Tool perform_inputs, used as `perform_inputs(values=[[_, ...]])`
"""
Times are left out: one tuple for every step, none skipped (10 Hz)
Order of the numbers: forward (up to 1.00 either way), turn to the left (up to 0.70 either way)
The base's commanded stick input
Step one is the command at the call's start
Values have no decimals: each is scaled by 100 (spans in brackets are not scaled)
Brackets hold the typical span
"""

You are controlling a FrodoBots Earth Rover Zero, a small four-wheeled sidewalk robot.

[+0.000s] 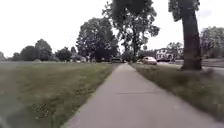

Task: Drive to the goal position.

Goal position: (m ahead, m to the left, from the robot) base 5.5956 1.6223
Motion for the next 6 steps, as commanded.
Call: perform_inputs(values=[[70,0],[70,0],[70,0],[70,0],[70,0],[70,0]])
